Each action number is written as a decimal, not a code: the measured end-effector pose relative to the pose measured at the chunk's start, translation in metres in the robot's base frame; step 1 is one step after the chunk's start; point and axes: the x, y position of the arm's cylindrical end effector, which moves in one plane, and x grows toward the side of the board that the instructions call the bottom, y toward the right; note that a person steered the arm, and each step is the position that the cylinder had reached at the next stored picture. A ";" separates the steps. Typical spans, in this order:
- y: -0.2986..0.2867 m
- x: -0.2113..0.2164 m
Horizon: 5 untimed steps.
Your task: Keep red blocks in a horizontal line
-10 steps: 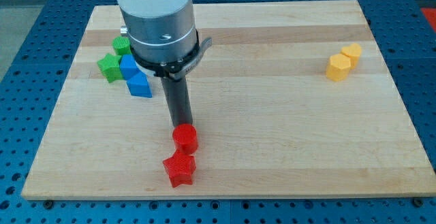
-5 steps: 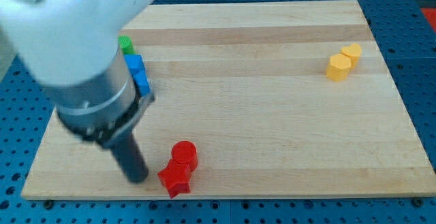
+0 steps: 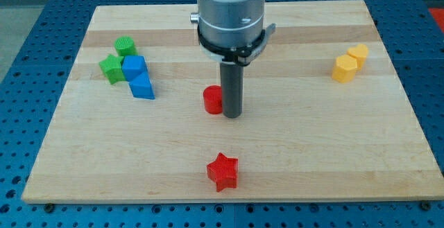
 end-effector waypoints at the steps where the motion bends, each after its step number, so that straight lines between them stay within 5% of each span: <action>1: -0.002 0.000; 3: -0.020 0.067; 5: -0.061 0.079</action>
